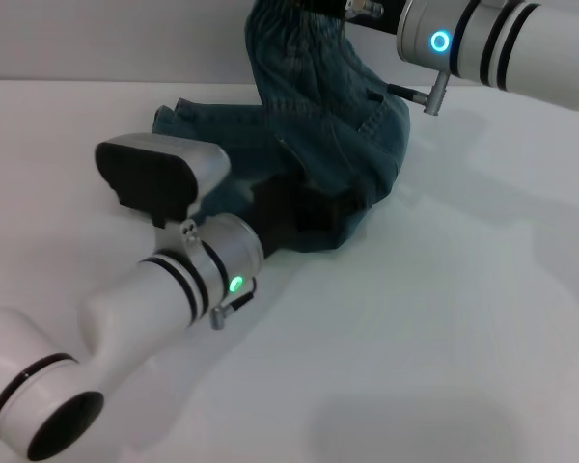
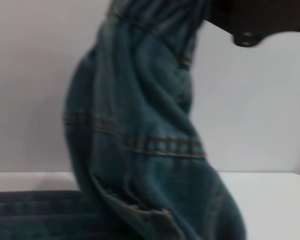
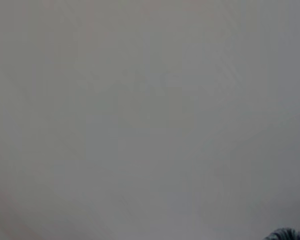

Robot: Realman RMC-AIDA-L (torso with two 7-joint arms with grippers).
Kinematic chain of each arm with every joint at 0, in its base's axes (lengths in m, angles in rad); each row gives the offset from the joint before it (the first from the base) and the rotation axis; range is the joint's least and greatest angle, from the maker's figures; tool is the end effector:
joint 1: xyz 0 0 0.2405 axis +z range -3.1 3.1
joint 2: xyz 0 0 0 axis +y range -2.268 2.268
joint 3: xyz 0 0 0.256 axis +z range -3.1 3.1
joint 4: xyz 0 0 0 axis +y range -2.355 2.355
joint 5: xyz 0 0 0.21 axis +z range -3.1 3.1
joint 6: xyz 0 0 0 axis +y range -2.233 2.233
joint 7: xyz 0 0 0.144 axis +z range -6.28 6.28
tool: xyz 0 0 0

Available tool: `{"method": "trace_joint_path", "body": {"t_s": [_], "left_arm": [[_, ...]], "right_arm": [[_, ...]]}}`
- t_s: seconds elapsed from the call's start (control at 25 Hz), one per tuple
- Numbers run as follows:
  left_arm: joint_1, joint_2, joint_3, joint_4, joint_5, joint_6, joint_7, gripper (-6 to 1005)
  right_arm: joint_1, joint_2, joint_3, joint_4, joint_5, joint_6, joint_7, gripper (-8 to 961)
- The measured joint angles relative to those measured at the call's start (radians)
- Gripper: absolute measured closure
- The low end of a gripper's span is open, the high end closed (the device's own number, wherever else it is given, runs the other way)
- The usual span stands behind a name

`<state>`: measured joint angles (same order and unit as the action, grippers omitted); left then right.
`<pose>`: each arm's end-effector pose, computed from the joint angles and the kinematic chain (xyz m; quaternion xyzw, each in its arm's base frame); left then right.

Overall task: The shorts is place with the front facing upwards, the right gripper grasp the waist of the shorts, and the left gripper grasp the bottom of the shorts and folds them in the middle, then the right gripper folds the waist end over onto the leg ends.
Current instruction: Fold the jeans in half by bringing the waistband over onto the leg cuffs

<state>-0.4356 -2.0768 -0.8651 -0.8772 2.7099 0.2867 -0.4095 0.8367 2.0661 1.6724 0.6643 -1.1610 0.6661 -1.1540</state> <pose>-0.1814 0.3412 -0.1316 -0.8297 -0.3587 -0.2698 0.3318 0.0955 0.4556 -0.0429 -0.8101 0.4154 0.3639 0.1969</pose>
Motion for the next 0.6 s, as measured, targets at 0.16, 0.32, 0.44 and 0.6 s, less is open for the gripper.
{"method": "trace_joint_path", "body": {"t_s": [0.16, 0.32, 0.44, 0.6], "left_arm": [[-0.046, -0.002, 0.053, 0.034, -0.013, 0.035, -0.041, 139], [-0.085, -0.002, 0.093, 0.044, -0.03, 0.044, -0.05, 139], [-0.111, -0.002, 0.125, 0.046, -0.033, 0.056, -0.051, 139], [-0.134, -0.002, 0.161, 0.041, -0.033, 0.063, -0.052, 139]], "right_arm": [[-0.006, 0.002, 0.0, -0.001, 0.001, 0.003, 0.0, 950], [-0.011, 0.002, 0.0, -0.004, 0.003, 0.007, 0.003, 950], [-0.017, 0.003, 0.0, -0.005, 0.004, 0.008, 0.003, 950], [-0.024, 0.003, 0.0, -0.003, 0.004, 0.01, 0.004, 950]]}}
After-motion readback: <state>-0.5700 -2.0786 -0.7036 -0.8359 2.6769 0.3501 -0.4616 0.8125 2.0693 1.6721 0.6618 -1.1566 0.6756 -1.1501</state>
